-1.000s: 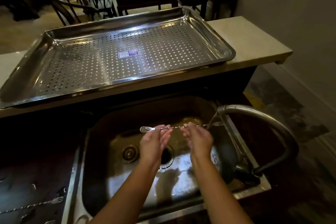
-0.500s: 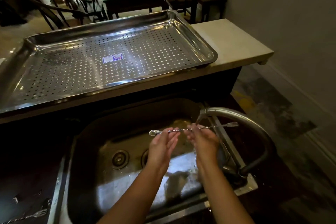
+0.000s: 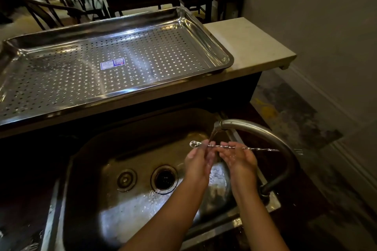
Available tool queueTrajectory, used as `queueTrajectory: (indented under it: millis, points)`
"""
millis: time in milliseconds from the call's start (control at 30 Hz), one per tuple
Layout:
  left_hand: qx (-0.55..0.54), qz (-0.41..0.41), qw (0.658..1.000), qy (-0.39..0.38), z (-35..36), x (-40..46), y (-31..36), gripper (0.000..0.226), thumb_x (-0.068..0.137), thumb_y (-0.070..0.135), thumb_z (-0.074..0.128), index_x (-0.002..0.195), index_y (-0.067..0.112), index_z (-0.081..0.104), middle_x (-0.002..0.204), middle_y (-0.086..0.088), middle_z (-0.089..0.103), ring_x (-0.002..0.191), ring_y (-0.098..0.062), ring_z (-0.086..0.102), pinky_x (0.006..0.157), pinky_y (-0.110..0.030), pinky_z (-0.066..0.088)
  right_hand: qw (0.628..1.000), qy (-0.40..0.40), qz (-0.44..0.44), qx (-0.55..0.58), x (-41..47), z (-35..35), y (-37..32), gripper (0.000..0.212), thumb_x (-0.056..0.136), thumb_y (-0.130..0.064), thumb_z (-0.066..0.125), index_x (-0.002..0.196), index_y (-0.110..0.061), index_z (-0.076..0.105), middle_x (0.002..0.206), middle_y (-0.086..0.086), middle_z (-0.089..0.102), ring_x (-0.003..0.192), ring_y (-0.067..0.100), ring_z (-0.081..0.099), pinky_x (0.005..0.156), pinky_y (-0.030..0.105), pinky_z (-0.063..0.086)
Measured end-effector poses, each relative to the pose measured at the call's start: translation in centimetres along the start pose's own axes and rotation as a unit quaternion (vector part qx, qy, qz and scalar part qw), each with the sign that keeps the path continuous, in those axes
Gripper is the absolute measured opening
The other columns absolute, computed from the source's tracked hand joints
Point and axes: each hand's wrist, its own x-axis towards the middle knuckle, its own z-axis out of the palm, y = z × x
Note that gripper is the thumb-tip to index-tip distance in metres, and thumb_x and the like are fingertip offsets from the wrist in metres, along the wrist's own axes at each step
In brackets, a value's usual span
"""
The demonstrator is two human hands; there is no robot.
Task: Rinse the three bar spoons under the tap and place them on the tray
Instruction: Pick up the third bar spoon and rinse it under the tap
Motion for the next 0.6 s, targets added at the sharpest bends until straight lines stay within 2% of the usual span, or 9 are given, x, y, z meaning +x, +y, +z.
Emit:
queueTrajectory:
  millis: [67,200,400,533,600]
  points:
    - [-0.008,0.005,1.000,0.008,0.4,0.1,-0.4,0.008,0.091,0.007,0.053,0.088,0.003,0.059,0.070,-0.007,0.071,0.051,-0.007,0.067,0.045,-0.013,0.051,0.999,0.005,-0.027,-0.036,-0.1,-0.3,-0.4,0.025,0.095,-0.010,0.038,0.088,0.003,0.058,0.093,0.019,0.068,0.074,0.022,0.070,0.070,0.024,0.055]
    - [-0.005,0.016,1.000,0.005,1.1,0.5,-0.9,0.005,0.091,0.002,0.051,0.096,0.003,0.049,0.081,-0.014,0.066,0.049,-0.011,0.066,0.042,-0.014,0.048,0.991,0.030,-0.085,-0.095,-0.8,-0.9,-1.1,0.029,0.095,-0.012,0.037,0.080,-0.010,0.062,0.085,0.009,0.070,0.065,0.005,0.069,0.061,0.011,0.053]
    - [-0.018,-0.003,1.000,-0.016,1.4,0.6,-1.3,0.006,0.094,0.004,0.046,0.095,0.000,0.049,0.080,-0.023,0.064,0.048,-0.016,0.068,0.040,-0.016,0.050,0.987,0.060,-0.091,-0.116,-1.0,-1.2,-2.2,0.031,0.094,-0.014,0.038,0.074,-0.016,0.062,0.076,0.006,0.070,0.060,0.002,0.067,0.062,0.019,0.052]
    - [-0.025,-0.021,0.998,0.046,1.0,0.8,-0.9,0.018,0.098,0.010,0.040,0.109,-0.002,0.045,0.078,-0.028,0.061,0.044,-0.021,0.067,0.036,-0.018,0.049,0.991,0.027,-0.073,-0.108,-0.9,-1.1,-2.5,0.022,0.092,-0.008,0.046,0.077,-0.012,0.061,0.080,0.008,0.069,0.059,0.001,0.067,0.060,0.017,0.055]
    - [-0.006,-0.024,0.998,0.061,0.5,0.9,-0.6,0.017,0.099,0.018,0.038,0.101,0.003,0.046,0.079,-0.023,0.064,0.048,-0.020,0.069,0.038,-0.019,0.050,0.992,-0.001,-0.060,-0.107,-0.8,-1.1,-2.4,0.015,0.086,-0.001,0.056,0.078,-0.012,0.061,0.078,0.004,0.068,0.060,0.000,0.067,0.057,0.011,0.054]
